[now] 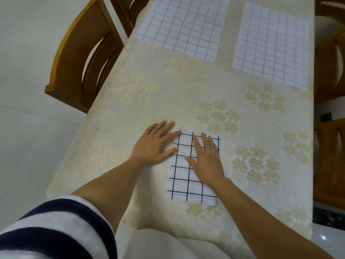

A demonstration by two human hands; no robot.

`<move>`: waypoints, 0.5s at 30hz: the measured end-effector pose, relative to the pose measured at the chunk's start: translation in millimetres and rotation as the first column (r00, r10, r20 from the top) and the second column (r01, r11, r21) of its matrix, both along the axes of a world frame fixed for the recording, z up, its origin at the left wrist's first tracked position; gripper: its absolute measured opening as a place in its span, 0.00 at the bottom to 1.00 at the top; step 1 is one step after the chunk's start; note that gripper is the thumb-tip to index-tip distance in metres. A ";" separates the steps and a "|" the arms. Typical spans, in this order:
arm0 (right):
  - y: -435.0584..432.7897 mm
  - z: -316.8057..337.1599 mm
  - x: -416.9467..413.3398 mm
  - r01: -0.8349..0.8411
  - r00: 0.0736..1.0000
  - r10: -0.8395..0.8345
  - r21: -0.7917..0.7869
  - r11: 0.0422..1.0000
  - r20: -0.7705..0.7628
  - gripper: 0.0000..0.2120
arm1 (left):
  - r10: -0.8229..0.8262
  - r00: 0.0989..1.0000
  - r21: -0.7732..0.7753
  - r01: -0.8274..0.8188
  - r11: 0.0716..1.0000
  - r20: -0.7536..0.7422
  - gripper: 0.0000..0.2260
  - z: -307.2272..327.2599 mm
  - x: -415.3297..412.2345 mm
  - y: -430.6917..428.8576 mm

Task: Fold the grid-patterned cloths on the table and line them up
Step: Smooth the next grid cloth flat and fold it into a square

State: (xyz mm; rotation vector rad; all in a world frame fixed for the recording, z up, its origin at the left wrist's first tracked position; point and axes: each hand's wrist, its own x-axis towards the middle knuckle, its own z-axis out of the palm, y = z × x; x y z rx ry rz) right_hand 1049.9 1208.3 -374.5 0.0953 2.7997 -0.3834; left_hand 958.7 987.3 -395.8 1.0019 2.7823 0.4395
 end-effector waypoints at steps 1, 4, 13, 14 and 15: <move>0.4 0.5 -1.2 0.006 1.000 -0.006 -0.007 1.000 -0.008 0.36 | 0.007 1.000 0.002 -0.007 1.000 0.005 0.27 -0.2 -0.3 0.0; 4.6 5.9 -12.0 0.033 0.998 -0.036 -0.069 0.997 -0.043 0.34 | 0.014 1.000 -0.012 -0.013 1.000 0.012 0.27 -0.6 0.3 0.1; 2.7 11.4 -22.1 -0.140 0.975 0.142 0.026 0.990 -0.171 0.31 | 0.012 1.000 -0.033 -0.011 0.999 0.029 0.28 3.1 0.0 1.1; 1.7 8.5 -16.8 -0.145 0.972 0.148 0.031 0.989 -0.181 0.31 | 0.007 0.999 -0.039 -0.006 0.999 0.031 0.28 3.6 0.0 1.0; 1.6 5.7 -12.0 -0.142 0.972 0.144 0.024 0.990 -0.186 0.30 | 0.005 0.999 -0.045 -0.004 0.999 0.033 0.28 4.3 -0.4 1.0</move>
